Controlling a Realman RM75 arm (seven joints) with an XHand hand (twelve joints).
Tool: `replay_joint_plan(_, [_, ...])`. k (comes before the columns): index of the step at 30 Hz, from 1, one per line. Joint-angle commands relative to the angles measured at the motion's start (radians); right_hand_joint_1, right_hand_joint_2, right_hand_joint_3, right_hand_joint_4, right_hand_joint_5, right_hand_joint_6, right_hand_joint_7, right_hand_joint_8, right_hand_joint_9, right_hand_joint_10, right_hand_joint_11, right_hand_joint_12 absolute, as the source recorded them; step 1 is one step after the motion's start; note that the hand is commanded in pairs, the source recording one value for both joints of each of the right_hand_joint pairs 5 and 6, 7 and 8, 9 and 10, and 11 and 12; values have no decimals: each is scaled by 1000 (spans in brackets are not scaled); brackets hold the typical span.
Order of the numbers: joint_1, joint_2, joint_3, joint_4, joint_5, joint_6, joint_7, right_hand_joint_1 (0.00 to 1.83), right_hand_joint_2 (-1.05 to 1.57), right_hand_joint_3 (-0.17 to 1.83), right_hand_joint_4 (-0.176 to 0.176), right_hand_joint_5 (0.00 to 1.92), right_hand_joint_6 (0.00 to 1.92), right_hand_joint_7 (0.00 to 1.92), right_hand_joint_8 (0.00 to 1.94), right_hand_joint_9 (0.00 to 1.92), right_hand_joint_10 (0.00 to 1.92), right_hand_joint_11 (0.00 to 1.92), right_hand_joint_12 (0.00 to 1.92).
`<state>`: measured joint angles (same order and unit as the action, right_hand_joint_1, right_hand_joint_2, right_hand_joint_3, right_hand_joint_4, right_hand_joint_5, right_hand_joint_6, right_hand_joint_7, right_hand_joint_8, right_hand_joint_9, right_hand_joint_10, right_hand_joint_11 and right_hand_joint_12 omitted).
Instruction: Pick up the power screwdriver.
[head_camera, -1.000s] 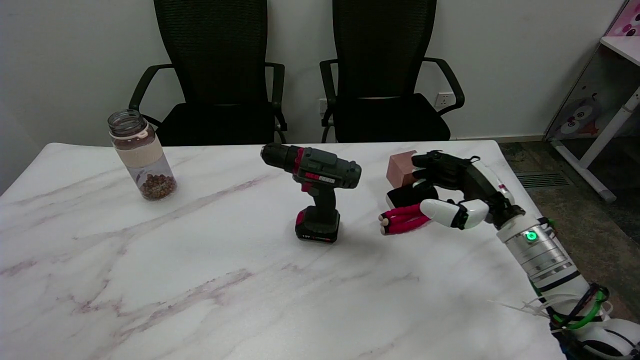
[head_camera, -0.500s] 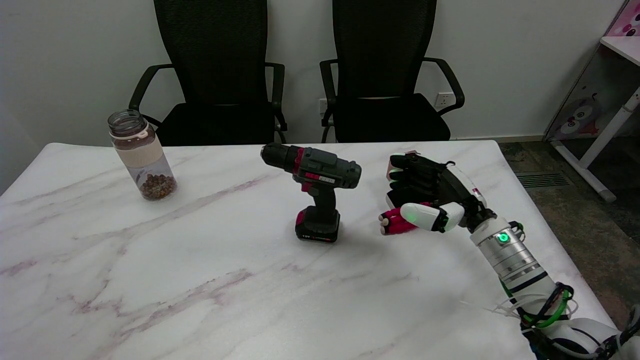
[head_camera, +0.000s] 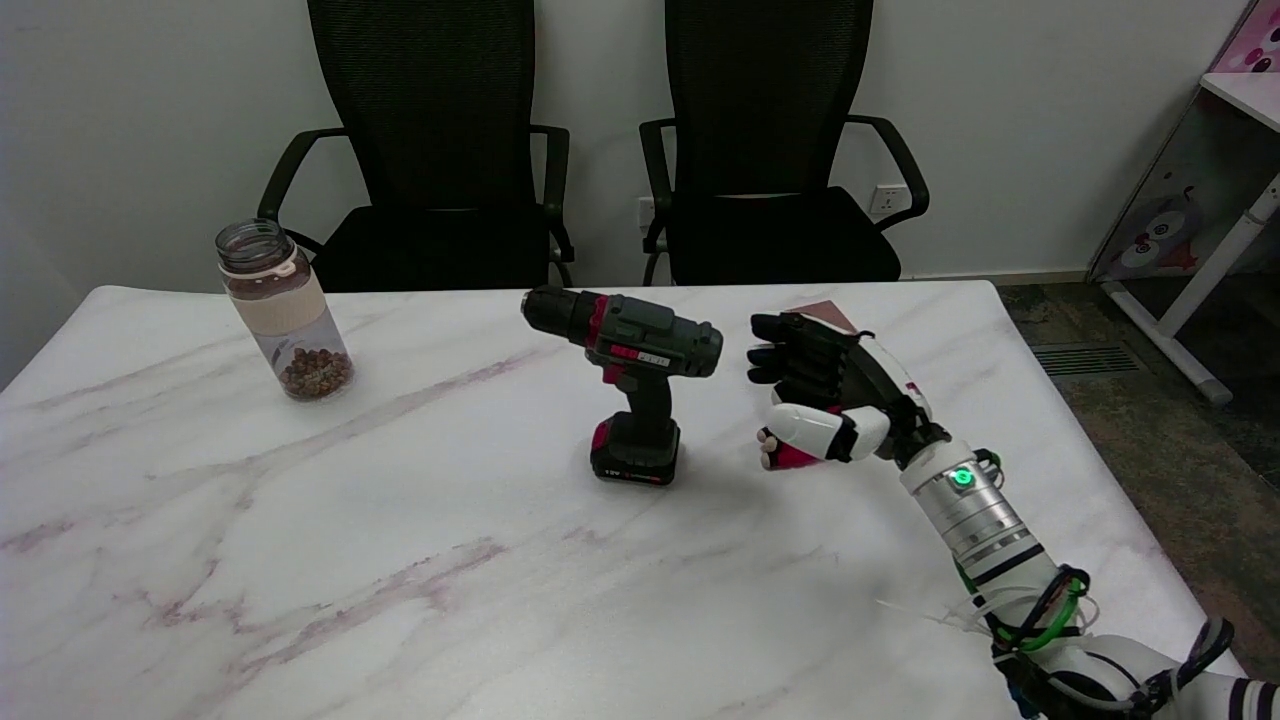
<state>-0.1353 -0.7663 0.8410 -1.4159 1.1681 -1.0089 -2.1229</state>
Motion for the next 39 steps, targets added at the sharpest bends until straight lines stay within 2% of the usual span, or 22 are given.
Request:
replay_joint_plan(1, [151, -97, -105, 88, -30, 43, 52, 883, -49, 922, -95, 411, 411, 411, 411, 535, 535, 606, 606])
replay_joint_plan(11, [240, -154, -193, 171, -39, 35, 58, 877, -28, 891, -90, 402, 402, 402, 402, 552, 552, 641, 641])
replay_joint_plan(20, [255, -243, -203, 240, -44, 22, 58, 873, -32, 892, -67, 409, 409, 409, 409, 548, 548, 624, 624])
replay_joint_plan(39, [294, -370, -203, 363, -58, -24, 58, 848, -15, 904, -51, 405, 405, 405, 405, 534, 534, 601, 601])
